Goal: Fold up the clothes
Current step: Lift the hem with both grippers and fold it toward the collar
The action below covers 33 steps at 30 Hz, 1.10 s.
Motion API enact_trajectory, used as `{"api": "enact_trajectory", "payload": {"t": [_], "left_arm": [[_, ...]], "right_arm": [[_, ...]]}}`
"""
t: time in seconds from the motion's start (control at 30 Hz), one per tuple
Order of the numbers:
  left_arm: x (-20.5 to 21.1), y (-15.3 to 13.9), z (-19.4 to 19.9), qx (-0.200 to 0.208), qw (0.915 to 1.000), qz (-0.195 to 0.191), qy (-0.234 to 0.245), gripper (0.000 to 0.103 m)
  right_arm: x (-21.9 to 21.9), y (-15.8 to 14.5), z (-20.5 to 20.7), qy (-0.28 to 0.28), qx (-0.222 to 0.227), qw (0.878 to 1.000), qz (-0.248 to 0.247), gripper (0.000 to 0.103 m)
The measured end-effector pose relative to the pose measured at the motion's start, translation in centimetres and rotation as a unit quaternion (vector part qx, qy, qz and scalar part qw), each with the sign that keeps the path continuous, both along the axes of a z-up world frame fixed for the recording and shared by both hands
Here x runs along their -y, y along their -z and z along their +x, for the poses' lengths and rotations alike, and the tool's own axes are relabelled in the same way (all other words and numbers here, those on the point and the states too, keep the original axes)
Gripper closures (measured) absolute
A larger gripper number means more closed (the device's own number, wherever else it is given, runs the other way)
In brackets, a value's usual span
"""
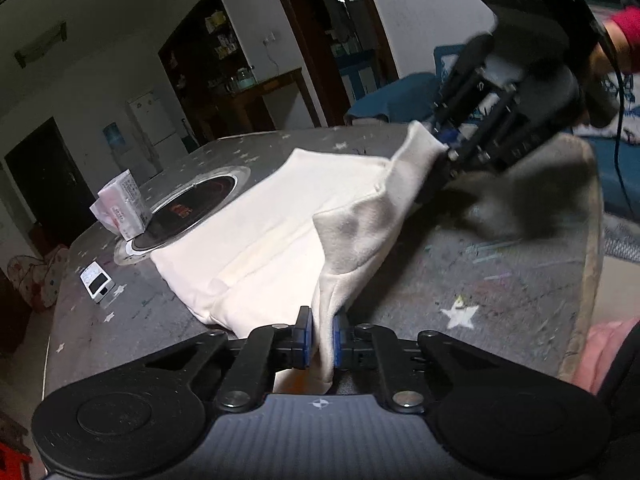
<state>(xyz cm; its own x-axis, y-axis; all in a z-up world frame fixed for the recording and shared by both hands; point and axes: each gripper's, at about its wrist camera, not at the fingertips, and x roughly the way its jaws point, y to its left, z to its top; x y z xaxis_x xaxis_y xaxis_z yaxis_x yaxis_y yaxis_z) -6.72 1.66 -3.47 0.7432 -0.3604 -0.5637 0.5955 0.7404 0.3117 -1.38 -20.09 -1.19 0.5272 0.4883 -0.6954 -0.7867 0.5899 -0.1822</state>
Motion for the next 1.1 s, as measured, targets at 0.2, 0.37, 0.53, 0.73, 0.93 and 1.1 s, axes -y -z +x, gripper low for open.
{"api": "enact_trajectory", "payload": {"t": [0.2,0.37,0.53,0.73,0.93,1.1], "left_arm": [[-1.0,-2.6,-2.6,-0.011,0.9997,-0.011,0.017,0.092],[-2.0,-5.2,-6.3,-0.034,0.9984,-0.026,0.036,0.092],[-2.6,-7.5,-8.7,-0.056,0.9963,-0.048,0.042,0.092],[-2.5,-8.2,-5.6,-0.072,0.9953,-0.060,0.025,0.093],[-2.6,-7.7,0.1,-0.101,0.9923,-0.072,0.001,0.093],[-2.3,-6.5,5.1,-0.128,0.9877,-0.086,-0.026,0.092]], "right_arm": [[0.6,-1.9,-2.9,-0.025,-0.002,1.000,0.002,0.093],[1.1,-4.6,-6.7,-0.056,-0.022,0.998,0.006,0.093],[1.3,-6.7,-9.5,-0.071,-0.062,0.996,0.006,0.094],[1.2,-8.1,-7.9,-0.063,-0.077,0.995,0.016,0.094],[1.4,-7.9,-2.3,-0.030,-0.091,0.995,0.026,0.094],[1.4,-5.9,1.9,-0.003,-0.100,0.995,0.026,0.094]]}}
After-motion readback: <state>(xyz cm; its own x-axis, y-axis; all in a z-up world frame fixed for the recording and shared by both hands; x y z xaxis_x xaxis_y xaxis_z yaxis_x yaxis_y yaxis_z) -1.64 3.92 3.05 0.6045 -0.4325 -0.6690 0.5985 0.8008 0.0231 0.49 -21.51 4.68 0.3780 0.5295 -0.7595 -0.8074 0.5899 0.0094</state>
